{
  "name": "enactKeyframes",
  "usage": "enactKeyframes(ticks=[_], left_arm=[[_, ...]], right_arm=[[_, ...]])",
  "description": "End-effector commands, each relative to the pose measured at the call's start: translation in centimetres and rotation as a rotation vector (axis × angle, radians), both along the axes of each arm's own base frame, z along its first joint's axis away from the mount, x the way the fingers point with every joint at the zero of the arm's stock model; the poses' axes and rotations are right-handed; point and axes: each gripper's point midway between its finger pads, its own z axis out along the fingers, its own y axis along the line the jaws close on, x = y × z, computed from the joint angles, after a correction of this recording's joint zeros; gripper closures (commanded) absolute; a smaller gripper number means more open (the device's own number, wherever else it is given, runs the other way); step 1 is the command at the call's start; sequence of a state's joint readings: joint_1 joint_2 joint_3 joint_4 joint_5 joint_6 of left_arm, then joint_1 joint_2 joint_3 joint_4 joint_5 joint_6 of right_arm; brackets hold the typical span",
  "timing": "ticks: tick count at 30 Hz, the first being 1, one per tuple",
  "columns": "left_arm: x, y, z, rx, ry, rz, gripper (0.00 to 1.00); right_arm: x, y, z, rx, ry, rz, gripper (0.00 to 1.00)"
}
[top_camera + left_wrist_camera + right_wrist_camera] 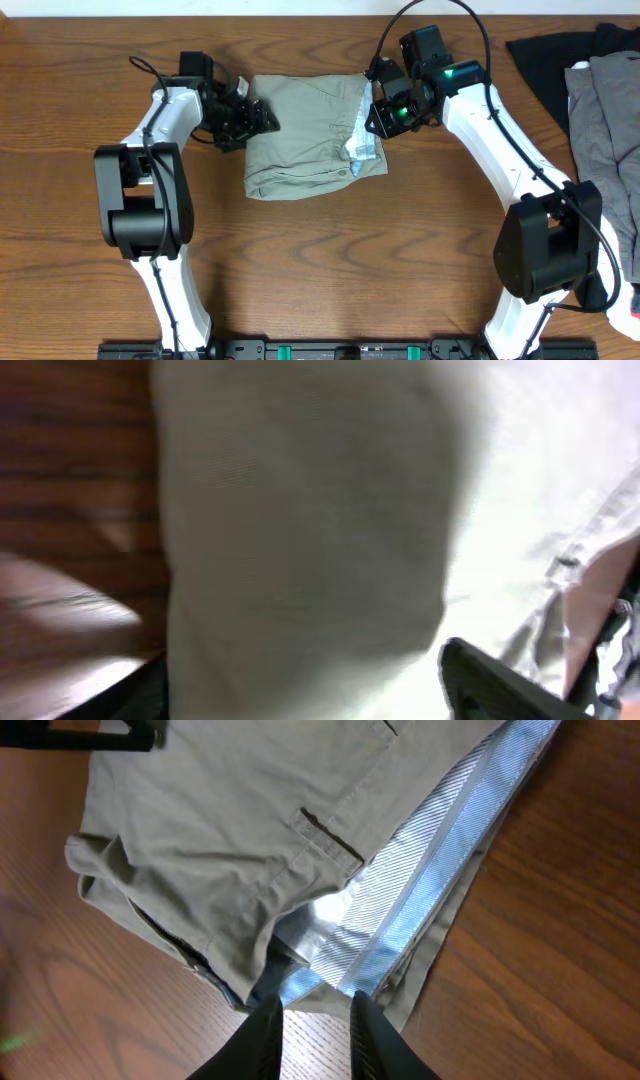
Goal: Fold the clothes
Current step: 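Grasp the folded bundle with the left gripper and drag it to the upper left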
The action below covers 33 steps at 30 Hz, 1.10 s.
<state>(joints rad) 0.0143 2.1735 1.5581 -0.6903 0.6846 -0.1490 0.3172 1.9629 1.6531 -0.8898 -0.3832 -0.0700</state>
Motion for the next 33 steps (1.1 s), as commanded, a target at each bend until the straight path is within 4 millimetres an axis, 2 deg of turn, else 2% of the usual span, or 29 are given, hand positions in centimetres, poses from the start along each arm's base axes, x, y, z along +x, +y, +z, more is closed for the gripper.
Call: enactKeyframes(ticks=[1, 7, 10, 13, 17, 21, 27, 30, 33], left_arm=[[-0.4, -1.8, 0.2, -0.065, -0.001, -0.047, 0.36], [-0.1, -2.4, 0.2, -0.061, -0.037, -0.078, 0.93], [0.6, -1.7, 0.6, -0.061, -0.065, -0.062, 0.94], [2.4, 0.3, 2.0, -0.060, -0.118, -0.020, 0.94], [5.7, 5.1, 4.5, -0.042, -0.231, 0.066, 0.94], [8.3, 11.2, 6.0, -0.004, -0.356, 0.172, 0.94], [9.3, 19.6, 5.6, 0.157, -0.437, 0.290, 0.94], [9.1, 22.5, 5.5, 0.206, -0.461, 0.321, 0.94], [8.5, 24.3, 5.1, 0.216, -0.448, 0.352, 0.94]], right_arm=[[0.2, -0.1, 0.0, 0.002, 0.004, -0.014, 0.79], [0.2, -0.1, 0.0, 0.002, 0.003, -0.015, 0.78], [0.2, -0.1, 0.0, 0.002, 0.004, -0.015, 0.78], [0.0, -0.2, -0.1, -0.001, 0.014, -0.015, 0.78], [-0.1, -0.2, -0.2, 0.000, 0.023, -0.026, 0.78], [-0.1, -0.2, -0.2, 0.007, 0.041, -0.060, 0.78], [-0.1, -0.2, -0.2, 0.014, 0.056, -0.088, 0.78], [-0.1, -0.2, -0.2, 0.018, 0.066, -0.107, 0.79], [-0.1, -0.2, -0.1, 0.026, 0.083, -0.140, 0.80]])
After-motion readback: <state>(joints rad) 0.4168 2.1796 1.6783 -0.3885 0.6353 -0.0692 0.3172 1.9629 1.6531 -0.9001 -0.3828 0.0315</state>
